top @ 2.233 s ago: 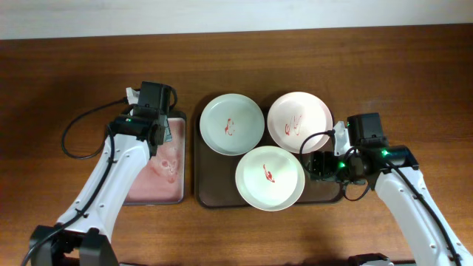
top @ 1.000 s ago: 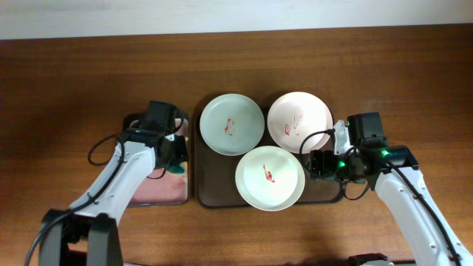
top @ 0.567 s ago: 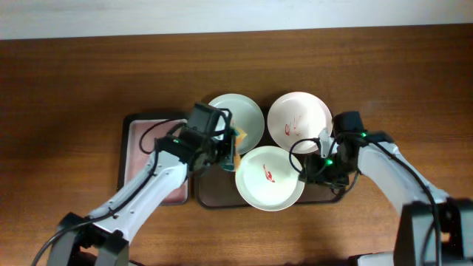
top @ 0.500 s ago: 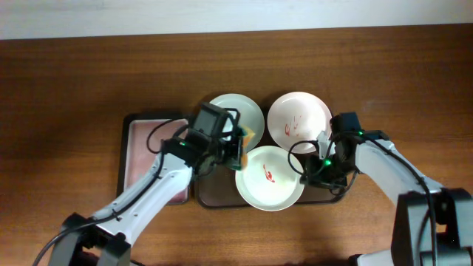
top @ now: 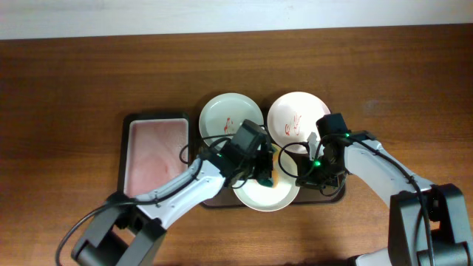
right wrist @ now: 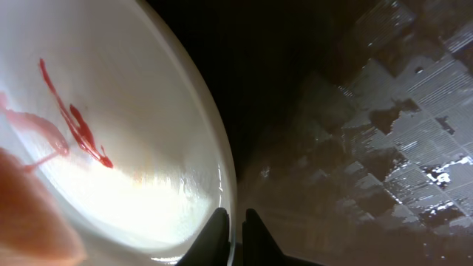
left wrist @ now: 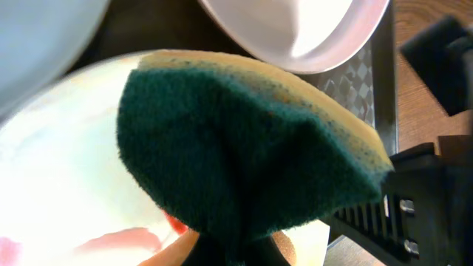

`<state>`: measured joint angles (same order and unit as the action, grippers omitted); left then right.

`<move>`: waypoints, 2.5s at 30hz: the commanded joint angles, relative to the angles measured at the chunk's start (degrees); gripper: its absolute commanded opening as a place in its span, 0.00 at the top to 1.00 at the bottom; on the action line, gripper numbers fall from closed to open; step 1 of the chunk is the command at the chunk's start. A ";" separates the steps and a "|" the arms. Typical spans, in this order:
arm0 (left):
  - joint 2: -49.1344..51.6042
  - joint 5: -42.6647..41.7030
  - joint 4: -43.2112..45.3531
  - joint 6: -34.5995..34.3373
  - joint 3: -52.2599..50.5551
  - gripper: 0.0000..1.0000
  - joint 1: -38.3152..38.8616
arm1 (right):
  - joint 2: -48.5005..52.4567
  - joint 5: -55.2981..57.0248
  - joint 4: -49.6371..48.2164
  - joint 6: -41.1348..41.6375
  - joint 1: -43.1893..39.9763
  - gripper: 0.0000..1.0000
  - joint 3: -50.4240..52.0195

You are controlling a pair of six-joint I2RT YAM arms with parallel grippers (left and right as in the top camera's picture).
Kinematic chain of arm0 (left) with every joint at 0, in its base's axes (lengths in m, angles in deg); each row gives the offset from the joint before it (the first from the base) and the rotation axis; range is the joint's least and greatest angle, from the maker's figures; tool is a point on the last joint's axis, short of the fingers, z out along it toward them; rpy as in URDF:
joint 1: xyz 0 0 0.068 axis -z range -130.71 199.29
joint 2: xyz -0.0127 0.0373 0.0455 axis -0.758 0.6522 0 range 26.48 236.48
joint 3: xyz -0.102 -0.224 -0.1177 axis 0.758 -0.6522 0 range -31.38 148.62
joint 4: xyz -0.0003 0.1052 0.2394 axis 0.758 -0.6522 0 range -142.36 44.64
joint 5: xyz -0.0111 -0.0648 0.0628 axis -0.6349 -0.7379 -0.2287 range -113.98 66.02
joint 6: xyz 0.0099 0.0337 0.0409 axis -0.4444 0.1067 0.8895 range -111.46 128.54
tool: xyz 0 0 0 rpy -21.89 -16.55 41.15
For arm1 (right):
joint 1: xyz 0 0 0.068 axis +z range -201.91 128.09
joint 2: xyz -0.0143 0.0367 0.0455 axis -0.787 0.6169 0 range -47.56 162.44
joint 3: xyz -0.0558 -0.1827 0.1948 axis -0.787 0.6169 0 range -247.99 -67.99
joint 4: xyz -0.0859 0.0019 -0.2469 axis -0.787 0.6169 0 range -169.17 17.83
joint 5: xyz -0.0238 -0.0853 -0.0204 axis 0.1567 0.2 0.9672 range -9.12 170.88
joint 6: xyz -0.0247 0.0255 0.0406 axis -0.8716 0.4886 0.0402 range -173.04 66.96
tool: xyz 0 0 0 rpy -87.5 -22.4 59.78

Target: Clean dirty plates on tray and stack at the side

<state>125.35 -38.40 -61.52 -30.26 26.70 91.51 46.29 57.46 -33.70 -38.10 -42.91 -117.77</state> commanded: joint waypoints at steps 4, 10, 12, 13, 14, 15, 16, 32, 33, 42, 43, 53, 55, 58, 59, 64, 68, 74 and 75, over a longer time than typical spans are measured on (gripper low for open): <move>5.35 1.38 4.59 -5.99 1.11 1.00 2.03 | 0.31 1.14 -0.07 0.61 0.48 0.91 -1.01; 7.21 9.57 1.03 -5.97 1.11 1.00 1.20 | 0.31 1.16 0.11 0.59 0.48 0.91 -1.01; 7.19 9.55 -2.21 -5.97 1.11 1.00 0.44 | 0.31 1.16 0.20 0.59 0.48 0.91 -1.01; 7.19 9.46 -4.04 -5.97 1.11 1.00 -0.13 | 0.31 1.16 0.20 0.59 0.48 0.91 -1.01; 7.19 9.29 -5.46 -5.97 1.11 1.00 -0.70 | 0.31 1.16 0.20 0.57 0.48 0.91 -1.01; 7.10 8.81 -7.34 -5.95 1.11 1.00 -1.64 | 0.31 1.16 0.20 0.57 0.48 0.91 -1.01; 6.78 6.60 -9.75 -5.79 1.11 1.00 -3.21 | 0.31 1.18 0.35 0.57 0.48 0.91 -1.01; -9.55 11.04 -20.11 10.16 2.08 1.00 -14.27 | 0.31 1.25 0.35 0.35 2.40 0.73 -0.04; -9.55 10.99 -21.40 11.23 2.08 1.00 -16.41 | 0.31 1.62 -0.11 0.37 3.04 0.76 0.00; -9.53 10.78 -27.69 23.76 1.68 1.00 -34.53 | 0.20 5.33 -1.75 0.37 3.37 0.96 -0.07; -9.51 10.73 -27.58 23.96 1.36 1.00 -36.20 | -0.15 6.38 -1.57 0.37 3.37 0.96 -0.22; -0.24 3.26 -24.90 35.87 -0.63 1.00 -41.27 | -10.93 29.22 7.93 0.35 4.37 0.96 -12.70; 1.38 3.96 -23.69 35.87 -0.63 1.00 -41.27 | -12.04 35.52 7.91 0.37 7.17 0.96 -13.51; 1.75 6.54 -22.95 35.87 -0.63 0.39 -41.27 | -12.28 44.70 7.78 0.37 13.11 0.96 -14.40; 1.75 6.95 -22.86 35.85 -0.63 0.31 -41.27 | -12.28 48.04 7.65 0.39 15.54 0.96 -14.56; 1.75 6.71 -20.11 35.82 -0.63 0.27 -41.27 | -12.28 60.94 7.04 0.42 24.13 0.96 -16.37; 1.75 6.71 -15.82 35.82 -0.63 0.27 -41.27 | -12.28 65.53 7.02 0.42 28.04 0.96 -18.75; 2.71 6.71 -13.66 35.82 -0.66 0.38 -41.11 | -12.28 66.71 7.04 0.39 28.55 0.96 -18.93; 3.26 6.71 -13.64 35.82 -0.68 0.38 -41.11 | -12.28 67.23 7.06 0.39 28.55 0.96 -18.93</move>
<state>126.86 -32.04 -75.64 4.79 26.24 50.55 35.27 121.46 -26.66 -38.08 -14.85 -135.08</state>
